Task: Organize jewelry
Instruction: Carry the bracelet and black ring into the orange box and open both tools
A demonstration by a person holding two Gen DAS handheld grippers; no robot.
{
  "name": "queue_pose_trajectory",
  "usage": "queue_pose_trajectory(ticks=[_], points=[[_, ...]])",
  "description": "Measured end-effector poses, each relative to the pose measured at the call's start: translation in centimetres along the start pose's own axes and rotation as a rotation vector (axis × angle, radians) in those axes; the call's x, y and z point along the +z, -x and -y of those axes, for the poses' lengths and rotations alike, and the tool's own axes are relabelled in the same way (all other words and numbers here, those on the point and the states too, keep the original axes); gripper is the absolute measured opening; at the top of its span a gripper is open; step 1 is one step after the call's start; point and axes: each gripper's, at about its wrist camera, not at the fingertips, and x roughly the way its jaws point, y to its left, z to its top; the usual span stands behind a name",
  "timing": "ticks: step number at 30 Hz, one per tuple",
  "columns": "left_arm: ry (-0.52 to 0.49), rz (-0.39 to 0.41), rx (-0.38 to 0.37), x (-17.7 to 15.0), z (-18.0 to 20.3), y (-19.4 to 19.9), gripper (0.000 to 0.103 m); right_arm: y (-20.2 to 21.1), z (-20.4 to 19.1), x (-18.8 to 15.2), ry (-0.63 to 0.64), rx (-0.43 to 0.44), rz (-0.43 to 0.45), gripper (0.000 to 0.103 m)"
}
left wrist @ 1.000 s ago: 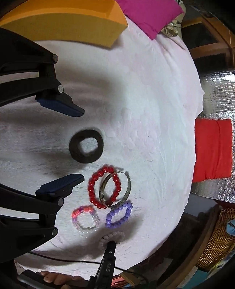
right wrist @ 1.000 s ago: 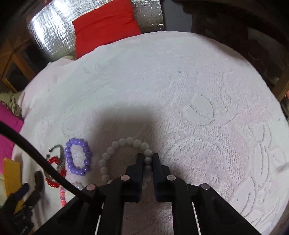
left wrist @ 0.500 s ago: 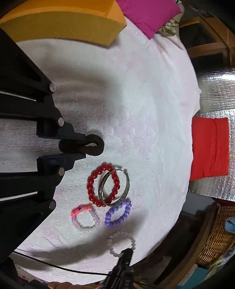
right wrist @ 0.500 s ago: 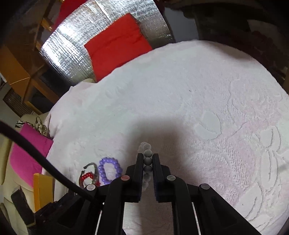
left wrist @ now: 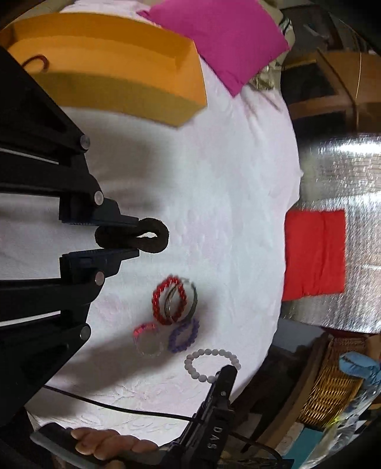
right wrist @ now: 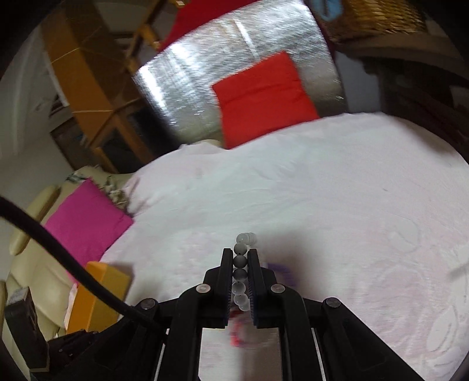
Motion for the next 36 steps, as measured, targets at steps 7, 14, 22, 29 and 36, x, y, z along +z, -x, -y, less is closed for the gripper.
queue_pose_trajectory(ticks=[7, 14, 22, 29, 36], points=[[0.082, 0.054, 0.047, -0.7, -4.7, 4.1, 0.014, -0.9, -6.0, -1.6, 0.092, 0.09, 0.005, 0.011], [0.156, 0.095, 0.135, -2.0, -9.8, 6.9, 0.014, -2.6, -12.7, -4.0, 0.183, 0.185, -0.007, 0.011], [0.257, 0.052, 0.232, -4.7, -15.4, 7.3, 0.014, -4.6, -19.2, -6.2, 0.216, 0.377, -0.053, 0.011], [0.323, 0.029, 0.296, -5.9, -18.5, 6.7, 0.014, -6.5, -22.9, -8.6, 0.237, 0.478, -0.106, 0.011], [0.373, -0.009, 0.338, -7.1, -20.3, 5.5, 0.015, -7.8, -25.5, -10.4, 0.238, 0.584, -0.159, 0.011]])
